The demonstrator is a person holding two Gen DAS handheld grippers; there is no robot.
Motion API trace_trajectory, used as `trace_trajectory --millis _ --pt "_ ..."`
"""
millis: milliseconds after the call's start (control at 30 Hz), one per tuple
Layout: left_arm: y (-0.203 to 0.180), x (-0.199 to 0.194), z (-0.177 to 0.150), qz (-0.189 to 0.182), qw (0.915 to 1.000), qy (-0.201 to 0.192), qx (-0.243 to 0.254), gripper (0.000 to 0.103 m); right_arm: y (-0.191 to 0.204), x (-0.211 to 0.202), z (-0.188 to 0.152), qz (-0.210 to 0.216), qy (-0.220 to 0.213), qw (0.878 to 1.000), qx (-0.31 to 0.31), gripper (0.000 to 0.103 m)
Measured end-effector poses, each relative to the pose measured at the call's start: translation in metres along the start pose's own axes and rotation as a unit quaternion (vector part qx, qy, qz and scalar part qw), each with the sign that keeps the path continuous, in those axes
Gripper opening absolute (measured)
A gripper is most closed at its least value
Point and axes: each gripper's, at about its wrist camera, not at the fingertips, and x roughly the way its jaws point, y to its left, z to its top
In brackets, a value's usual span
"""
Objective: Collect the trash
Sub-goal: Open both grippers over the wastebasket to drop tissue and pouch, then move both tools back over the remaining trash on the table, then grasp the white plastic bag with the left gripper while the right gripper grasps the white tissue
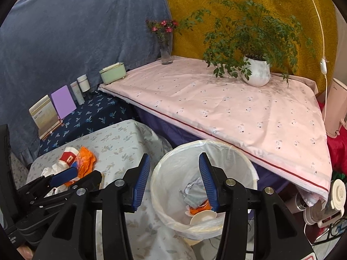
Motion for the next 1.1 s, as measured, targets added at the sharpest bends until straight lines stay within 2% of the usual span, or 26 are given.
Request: trace_trajectory --millis 400,800,900,967,1100 --pt "0.081 -0.024 -0.021 0.07 0.997 -0.002 -0.031 0.061 0.075 0.015 -0.019 0.046 0.025 0.998 -0.042 0.047" --pt "0.183 -0.041 -0.051 0.143 0.9858 0.015 -0.086 0.061 0.163 0.04 -0.038 0.099 0.056 0.99 -0.081 0.047" --pt "0.202 -0.043 -0.056 0.157 0.9825 0.017 -0.098 0.067 0.182 0.048 -0.043 0.105 0.065 0.988 -0.09 0.048" --pt "0.214 -0.045 -0.058 0.17 0.98 0.014 -0.102 0.071 0.194 0.054 -0.045 0.111 0.072 0.987 -0.094 0.052" --pt "0.234 -0.044 -0.062 0.181 0.9766 0.017 -0.115 0.077 0.215 0.064 -0.048 0.121 0.078 0.984 -0.103 0.055"
